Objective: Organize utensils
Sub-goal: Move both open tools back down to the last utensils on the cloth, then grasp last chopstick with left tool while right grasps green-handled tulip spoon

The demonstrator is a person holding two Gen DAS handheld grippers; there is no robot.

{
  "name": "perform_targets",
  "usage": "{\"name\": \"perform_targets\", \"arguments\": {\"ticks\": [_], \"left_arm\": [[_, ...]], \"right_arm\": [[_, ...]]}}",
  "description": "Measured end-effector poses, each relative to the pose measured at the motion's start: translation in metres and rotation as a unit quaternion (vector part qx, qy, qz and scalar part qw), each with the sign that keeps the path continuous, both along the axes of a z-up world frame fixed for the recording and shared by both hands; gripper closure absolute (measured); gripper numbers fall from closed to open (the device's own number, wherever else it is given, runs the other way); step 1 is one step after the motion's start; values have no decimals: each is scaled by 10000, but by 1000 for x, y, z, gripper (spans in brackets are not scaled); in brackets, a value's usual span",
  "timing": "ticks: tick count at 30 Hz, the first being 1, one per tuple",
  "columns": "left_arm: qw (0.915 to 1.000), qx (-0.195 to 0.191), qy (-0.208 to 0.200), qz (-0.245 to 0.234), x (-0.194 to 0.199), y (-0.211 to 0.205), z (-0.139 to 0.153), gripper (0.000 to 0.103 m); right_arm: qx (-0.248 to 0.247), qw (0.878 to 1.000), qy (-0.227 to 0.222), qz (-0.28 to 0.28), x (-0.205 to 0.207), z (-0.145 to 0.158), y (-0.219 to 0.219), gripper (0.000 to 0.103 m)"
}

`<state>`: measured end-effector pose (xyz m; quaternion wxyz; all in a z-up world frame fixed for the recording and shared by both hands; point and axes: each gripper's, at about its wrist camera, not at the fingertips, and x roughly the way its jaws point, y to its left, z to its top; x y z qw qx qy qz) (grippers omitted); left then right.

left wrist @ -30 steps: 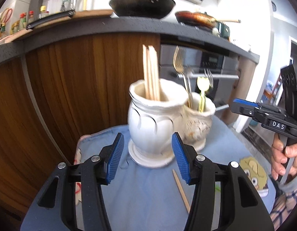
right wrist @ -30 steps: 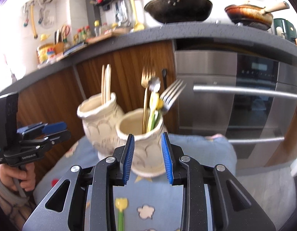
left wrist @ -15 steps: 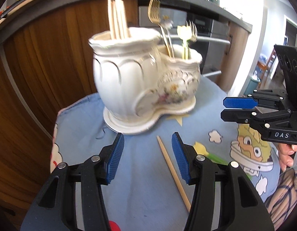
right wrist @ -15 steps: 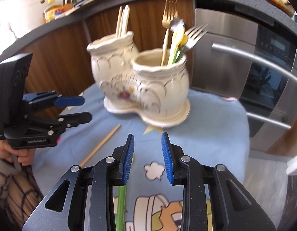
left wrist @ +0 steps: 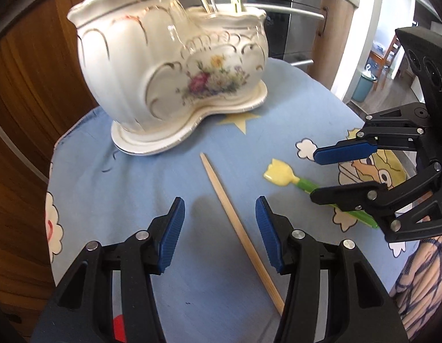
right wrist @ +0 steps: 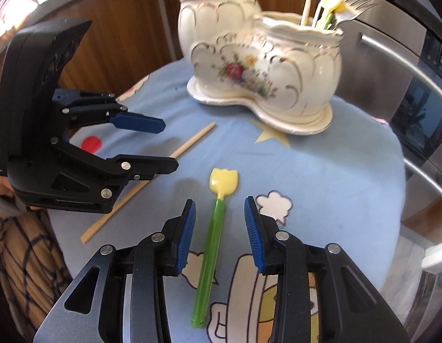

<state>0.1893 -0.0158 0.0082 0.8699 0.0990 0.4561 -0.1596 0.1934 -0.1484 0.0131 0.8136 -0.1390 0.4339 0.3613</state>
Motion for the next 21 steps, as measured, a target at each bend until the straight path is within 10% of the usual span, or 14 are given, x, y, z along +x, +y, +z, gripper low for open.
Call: {"name": "perform_targets", "arguments": {"ticks": [6,10,21], "left_arm": [[9997,42,199,-146,1,-6,-9,70],[9995,99,234,-182,0,-6,-10,85],[9951,175,758,-618,4,10,-7,88]], "right_arm": [[-178,9997,75,126,0,-10,4,68],[-191,9997,79,113,2,-9,1,87],[-421,9988,166,195,19,-4,-12,88]]}}
